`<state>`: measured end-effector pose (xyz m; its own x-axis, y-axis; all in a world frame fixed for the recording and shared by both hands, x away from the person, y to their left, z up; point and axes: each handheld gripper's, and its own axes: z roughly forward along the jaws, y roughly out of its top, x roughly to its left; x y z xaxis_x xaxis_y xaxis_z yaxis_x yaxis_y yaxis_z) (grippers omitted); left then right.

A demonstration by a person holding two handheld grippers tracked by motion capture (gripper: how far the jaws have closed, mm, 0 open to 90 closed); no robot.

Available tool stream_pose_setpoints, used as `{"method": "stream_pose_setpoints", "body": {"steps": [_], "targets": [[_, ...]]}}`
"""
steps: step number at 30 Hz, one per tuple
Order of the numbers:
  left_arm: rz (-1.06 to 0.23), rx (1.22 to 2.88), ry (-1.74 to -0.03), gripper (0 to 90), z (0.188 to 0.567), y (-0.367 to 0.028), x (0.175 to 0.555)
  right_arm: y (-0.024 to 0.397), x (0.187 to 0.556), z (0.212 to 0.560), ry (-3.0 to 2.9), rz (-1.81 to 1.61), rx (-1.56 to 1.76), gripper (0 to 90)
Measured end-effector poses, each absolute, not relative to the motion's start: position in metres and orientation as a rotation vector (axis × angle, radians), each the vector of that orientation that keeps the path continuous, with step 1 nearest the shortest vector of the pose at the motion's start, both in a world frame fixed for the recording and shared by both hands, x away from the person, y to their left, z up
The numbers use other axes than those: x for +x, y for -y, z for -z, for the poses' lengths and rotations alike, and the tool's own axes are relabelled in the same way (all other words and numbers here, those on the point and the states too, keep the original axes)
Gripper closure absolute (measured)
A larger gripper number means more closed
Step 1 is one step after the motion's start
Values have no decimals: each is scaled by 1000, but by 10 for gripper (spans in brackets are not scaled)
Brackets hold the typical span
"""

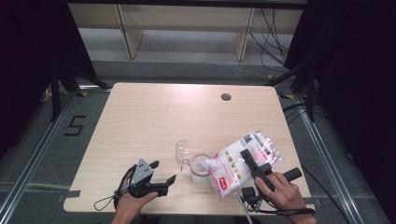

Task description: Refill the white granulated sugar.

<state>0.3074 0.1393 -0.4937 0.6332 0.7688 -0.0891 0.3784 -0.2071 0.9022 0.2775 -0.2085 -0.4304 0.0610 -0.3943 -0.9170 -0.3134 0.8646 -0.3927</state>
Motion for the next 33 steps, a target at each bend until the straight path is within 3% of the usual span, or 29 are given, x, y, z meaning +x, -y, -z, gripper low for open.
{"method": "stream_pose_setpoints", "body": {"steps": [33], "targets": [[-471, 1821, -910, 186, 493, -140, 308, 208, 274, 429, -1538, 58, -551, 736]]}}
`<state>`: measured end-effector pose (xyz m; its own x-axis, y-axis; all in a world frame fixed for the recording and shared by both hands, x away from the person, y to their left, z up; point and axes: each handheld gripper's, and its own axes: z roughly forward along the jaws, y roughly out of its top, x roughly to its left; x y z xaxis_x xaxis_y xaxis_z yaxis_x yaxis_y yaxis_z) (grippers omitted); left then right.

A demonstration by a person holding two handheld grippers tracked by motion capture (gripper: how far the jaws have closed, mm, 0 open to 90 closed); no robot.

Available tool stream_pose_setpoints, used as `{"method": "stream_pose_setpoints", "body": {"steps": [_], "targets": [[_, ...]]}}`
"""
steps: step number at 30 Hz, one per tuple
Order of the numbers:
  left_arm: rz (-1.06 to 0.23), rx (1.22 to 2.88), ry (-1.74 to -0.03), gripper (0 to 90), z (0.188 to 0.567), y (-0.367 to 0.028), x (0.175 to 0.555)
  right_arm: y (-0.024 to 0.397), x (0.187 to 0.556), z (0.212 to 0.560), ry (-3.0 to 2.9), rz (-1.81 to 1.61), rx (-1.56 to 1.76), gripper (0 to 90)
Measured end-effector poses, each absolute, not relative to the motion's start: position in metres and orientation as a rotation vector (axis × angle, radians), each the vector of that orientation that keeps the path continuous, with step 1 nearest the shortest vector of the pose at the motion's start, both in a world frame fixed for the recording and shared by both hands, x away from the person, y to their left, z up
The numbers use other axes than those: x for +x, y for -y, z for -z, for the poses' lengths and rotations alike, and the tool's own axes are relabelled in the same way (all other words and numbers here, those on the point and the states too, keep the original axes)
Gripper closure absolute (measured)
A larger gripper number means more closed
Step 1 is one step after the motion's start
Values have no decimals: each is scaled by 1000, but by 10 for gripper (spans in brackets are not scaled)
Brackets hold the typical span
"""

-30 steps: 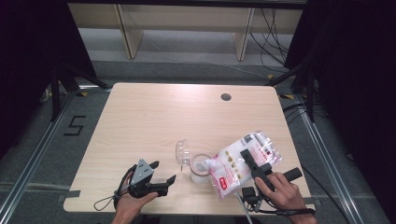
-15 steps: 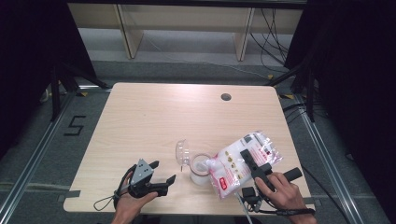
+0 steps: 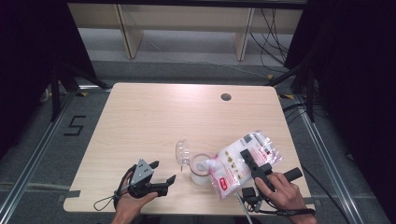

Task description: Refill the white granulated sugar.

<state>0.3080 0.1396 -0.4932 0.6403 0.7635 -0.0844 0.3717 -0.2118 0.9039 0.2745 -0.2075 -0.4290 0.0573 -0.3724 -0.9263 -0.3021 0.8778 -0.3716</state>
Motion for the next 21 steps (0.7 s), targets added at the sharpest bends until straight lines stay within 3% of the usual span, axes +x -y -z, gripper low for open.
{"method": "stream_pose_setpoints", "body": {"steps": [21], "targets": [[-470, 1821, -913, 187, 493, -139, 308, 209, 275, 428, -1519, 39, -548, 743]]}}
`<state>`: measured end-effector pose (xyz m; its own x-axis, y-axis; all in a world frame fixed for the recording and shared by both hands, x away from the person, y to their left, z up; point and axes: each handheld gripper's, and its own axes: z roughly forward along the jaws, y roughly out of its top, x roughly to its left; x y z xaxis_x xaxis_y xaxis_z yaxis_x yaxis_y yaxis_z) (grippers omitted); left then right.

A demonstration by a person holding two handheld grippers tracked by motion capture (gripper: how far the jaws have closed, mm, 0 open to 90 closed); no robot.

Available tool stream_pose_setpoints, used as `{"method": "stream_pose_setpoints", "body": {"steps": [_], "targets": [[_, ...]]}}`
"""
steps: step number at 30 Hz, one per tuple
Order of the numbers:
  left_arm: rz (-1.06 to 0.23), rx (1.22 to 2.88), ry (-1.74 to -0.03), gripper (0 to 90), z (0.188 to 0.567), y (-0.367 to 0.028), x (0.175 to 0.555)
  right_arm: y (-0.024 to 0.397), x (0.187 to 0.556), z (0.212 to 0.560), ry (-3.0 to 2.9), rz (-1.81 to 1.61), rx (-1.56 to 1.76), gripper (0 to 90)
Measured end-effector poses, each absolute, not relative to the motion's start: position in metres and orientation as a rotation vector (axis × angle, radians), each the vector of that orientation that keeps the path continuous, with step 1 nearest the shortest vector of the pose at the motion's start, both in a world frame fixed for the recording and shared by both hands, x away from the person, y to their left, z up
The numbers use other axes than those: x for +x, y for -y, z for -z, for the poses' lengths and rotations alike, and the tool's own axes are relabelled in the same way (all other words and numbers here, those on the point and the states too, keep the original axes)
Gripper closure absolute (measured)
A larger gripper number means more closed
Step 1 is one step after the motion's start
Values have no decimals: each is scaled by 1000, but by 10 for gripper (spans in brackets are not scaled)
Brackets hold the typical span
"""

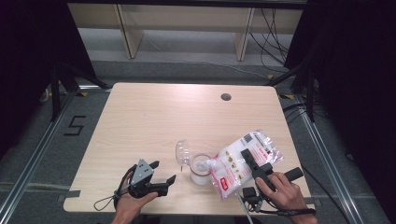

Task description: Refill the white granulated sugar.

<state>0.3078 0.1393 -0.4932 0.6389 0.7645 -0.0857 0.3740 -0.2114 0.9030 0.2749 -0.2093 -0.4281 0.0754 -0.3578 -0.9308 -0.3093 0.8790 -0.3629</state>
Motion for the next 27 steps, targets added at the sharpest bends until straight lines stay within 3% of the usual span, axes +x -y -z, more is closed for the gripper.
{"method": "stream_pose_setpoints", "body": {"steps": [27], "targets": [[-470, 1821, -912, 187, 493, -139, 307, 210, 275, 427, -1533, 60, -557, 748]]}}
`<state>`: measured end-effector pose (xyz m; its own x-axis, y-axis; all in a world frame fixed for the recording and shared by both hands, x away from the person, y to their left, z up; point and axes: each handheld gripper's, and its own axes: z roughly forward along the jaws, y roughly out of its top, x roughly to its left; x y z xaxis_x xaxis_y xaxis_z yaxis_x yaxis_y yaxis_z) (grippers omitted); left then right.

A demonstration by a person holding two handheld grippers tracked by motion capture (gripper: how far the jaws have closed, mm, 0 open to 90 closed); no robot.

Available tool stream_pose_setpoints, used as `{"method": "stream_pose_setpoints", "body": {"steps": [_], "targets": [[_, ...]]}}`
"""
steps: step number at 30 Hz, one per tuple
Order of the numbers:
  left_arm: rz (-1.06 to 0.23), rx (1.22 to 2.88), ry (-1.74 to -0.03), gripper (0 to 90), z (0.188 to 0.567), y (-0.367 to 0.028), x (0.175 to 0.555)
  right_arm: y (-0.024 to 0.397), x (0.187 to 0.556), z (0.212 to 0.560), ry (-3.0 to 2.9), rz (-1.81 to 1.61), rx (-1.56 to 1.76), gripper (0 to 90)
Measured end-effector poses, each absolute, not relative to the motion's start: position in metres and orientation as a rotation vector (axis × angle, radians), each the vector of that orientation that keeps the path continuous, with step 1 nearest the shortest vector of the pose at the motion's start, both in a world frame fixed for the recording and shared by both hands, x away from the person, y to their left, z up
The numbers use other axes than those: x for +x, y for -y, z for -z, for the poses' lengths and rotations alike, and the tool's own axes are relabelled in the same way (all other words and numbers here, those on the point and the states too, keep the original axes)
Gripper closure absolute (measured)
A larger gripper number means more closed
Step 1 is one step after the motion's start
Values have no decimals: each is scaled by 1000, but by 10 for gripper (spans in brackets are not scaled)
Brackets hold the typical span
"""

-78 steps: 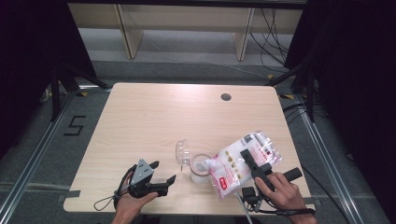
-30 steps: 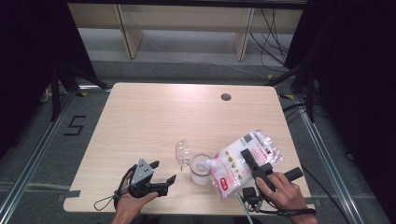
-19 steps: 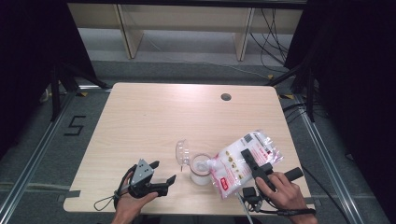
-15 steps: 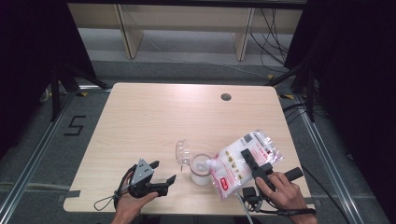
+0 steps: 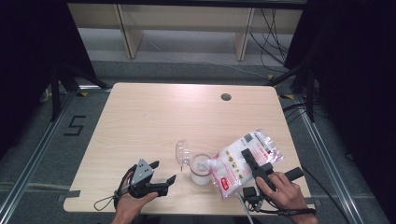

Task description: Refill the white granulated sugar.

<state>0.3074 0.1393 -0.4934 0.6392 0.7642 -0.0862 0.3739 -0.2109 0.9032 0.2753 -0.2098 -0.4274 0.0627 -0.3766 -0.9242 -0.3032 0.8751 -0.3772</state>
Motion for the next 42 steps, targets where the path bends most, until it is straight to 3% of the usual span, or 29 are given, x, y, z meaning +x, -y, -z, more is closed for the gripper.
{"method": "stream_pose_setpoints", "body": {"steps": [42], "targets": [[-474, 1821, -920, 188, 493, -138, 307, 210, 274, 424, -1528, 58, -556, 763]]}}
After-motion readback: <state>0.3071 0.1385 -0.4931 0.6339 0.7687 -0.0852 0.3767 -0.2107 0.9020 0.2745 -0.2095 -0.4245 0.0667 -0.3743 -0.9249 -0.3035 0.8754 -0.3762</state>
